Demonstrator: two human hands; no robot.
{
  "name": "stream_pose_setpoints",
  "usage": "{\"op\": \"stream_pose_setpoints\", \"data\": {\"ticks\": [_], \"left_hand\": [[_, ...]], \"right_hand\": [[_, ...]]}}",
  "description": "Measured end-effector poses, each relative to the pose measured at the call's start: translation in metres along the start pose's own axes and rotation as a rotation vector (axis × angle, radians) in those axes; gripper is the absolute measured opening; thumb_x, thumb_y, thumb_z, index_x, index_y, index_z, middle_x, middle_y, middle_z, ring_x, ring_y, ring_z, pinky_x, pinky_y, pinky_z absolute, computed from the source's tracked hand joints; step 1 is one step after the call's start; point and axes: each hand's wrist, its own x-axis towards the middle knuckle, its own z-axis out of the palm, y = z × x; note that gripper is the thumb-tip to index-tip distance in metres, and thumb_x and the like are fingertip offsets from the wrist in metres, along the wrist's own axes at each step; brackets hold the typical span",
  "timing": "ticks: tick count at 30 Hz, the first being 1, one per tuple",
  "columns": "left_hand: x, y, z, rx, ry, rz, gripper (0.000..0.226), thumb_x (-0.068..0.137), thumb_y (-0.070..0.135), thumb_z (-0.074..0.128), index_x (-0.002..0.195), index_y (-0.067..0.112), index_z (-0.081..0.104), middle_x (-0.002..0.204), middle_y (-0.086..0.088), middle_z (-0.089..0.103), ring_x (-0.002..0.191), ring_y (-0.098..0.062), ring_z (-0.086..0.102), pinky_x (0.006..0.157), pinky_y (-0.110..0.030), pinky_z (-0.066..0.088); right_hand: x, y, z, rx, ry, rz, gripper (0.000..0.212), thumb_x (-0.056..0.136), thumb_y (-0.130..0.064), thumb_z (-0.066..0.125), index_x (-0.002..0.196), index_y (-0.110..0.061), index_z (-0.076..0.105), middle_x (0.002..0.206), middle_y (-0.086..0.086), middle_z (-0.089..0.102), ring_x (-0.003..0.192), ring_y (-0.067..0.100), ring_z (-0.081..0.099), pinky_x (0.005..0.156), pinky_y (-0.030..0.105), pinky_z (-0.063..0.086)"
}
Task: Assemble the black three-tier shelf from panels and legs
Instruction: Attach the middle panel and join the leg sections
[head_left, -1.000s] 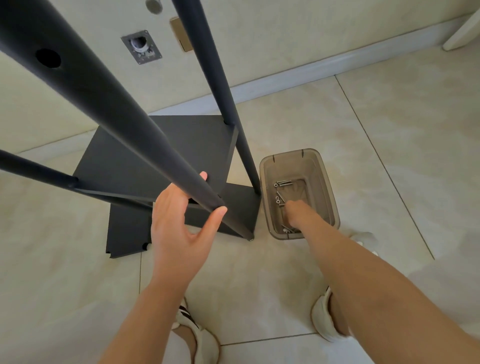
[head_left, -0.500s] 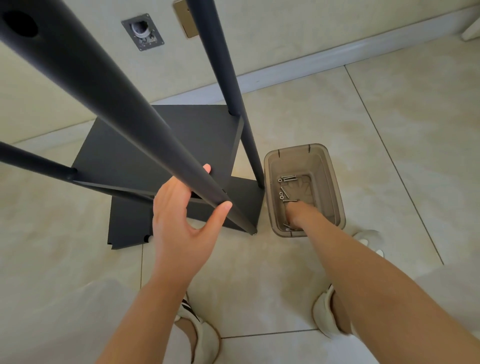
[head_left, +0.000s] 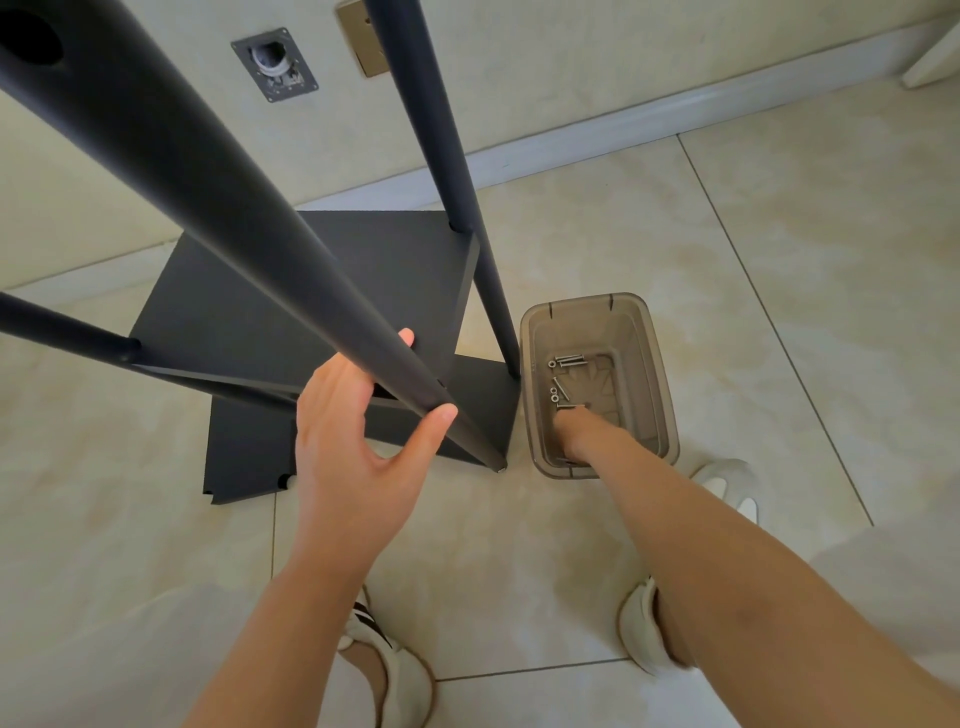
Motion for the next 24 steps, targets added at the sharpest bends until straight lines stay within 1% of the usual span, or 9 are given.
{"op": "stream_pose_setpoints", "data": {"ticks": [4, 6, 8, 10, 13, 16, 19, 23, 24], "left_hand": [[0.001, 0.003, -0.001, 0.01, -0.005, 0.005, 0.058, 0.08, 0.044, 0.073, 0.119, 0.072, 0.042, 0.125, 0.059, 0.035, 0.124, 0.023, 0.034, 0.104, -0.025, 0.029], [0.002, 0.004, -0.001, 0.013, 0.002, 0.014, 0.06, 0.08, 0.044, 0.073, 0.118, 0.075, 0.039, 0.125, 0.059, 0.035, 0.123, 0.024, 0.034, 0.104, -0.026, 0.03], [0.003, 0.004, -0.002, 0.015, 0.005, 0.014, 0.061, 0.079, 0.044, 0.074, 0.118, 0.076, 0.038, 0.124, 0.059, 0.035, 0.123, 0.024, 0.035, 0.104, -0.031, 0.034], [0.003, 0.002, -0.002, 0.01, 0.008, 0.025, 0.057, 0.079, 0.045, 0.074, 0.119, 0.069, 0.043, 0.124, 0.059, 0.035, 0.122, 0.024, 0.035, 0.104, -0.035, 0.037], [0.004, 0.002, -0.002, 0.013, 0.012, 0.061, 0.052, 0.08, 0.053, 0.068, 0.128, 0.048, 0.048, 0.124, 0.056, 0.039, 0.123, 0.02, 0.038, 0.105, -0.034, 0.039], [0.005, 0.001, -0.002, 0.025, 0.007, 0.108, 0.045, 0.083, 0.053, 0.064, 0.127, 0.048, 0.054, 0.125, 0.047, 0.043, 0.126, 0.016, 0.038, 0.109, -0.039, 0.038], [0.005, 0.002, -0.001, 0.018, 0.025, 0.121, 0.049, 0.083, 0.042, 0.072, 0.131, 0.034, 0.061, 0.125, 0.044, 0.044, 0.124, 0.017, 0.038, 0.106, -0.033, 0.037], [0.007, 0.008, -0.002, 0.024, 0.025, 0.136, 0.045, 0.081, 0.023, 0.085, 0.123, 0.015, 0.07, 0.126, 0.016, 0.058, 0.124, -0.013, 0.055, 0.109, -0.04, 0.042], [0.007, 0.01, -0.003, 0.032, 0.024, 0.135, 0.045, 0.079, 0.018, 0.086, 0.121, 0.014, 0.07, 0.126, 0.014, 0.058, 0.125, -0.017, 0.056, 0.111, -0.035, 0.039]], "right_hand": [[-0.002, 0.002, -0.003, 0.003, 0.006, -0.007, 0.025, 0.093, -0.004, 0.055, 0.116, -0.003, 0.063, 0.108, 0.015, 0.065, 0.093, 0.03, 0.064, 0.084, 0.035, 0.054], [-0.005, 0.003, -0.009, 0.051, 0.042, -0.013, 0.023, 0.095, -0.005, 0.052, 0.114, -0.003, 0.063, 0.105, 0.014, 0.065, 0.087, 0.03, 0.061, 0.075, 0.033, 0.049], [-0.008, 0.007, -0.016, 0.124, 0.058, 0.001, 0.02, 0.095, -0.002, 0.052, 0.109, -0.002, 0.066, 0.098, 0.012, 0.063, 0.088, 0.029, 0.063, 0.074, 0.032, 0.049], [-0.012, 0.012, -0.022, 0.219, 0.062, 0.018, 0.015, 0.093, -0.003, 0.058, 0.103, -0.001, 0.07, 0.098, 0.012, 0.068, 0.093, 0.028, 0.066, 0.081, 0.033, 0.054], [-0.025, 0.014, -0.032, 0.471, 0.107, 0.026, 0.008, 0.093, -0.011, 0.065, 0.095, -0.006, 0.072, 0.097, 0.012, 0.07, 0.092, 0.024, 0.068, 0.088, 0.037, 0.057], [-0.041, 0.005, -0.041, 0.822, 0.257, 0.034, 0.005, 0.091, -0.012, 0.069, 0.094, -0.009, 0.07, 0.094, 0.011, 0.072, 0.09, 0.023, 0.07, 0.089, 0.037, 0.057], [-0.06, -0.009, -0.046, 1.145, 0.383, 0.121, 0.013, 0.089, -0.008, 0.07, 0.102, -0.012, 0.067, 0.098, 0.012, 0.071, 0.089, 0.024, 0.071, 0.085, 0.033, 0.059], [-0.089, -0.038, -0.052, 1.472, 0.512, 0.134, 0.015, 0.092, -0.015, 0.068, 0.106, -0.011, 0.069, 0.093, 0.008, 0.072, 0.081, 0.017, 0.07, 0.074, 0.021, 0.059], [-0.097, -0.047, -0.054, 1.562, 0.534, 0.121, 0.013, 0.093, -0.017, 0.067, 0.105, -0.011, 0.069, 0.091, 0.008, 0.072, 0.079, 0.016, 0.069, 0.073, 0.022, 0.059]]}}
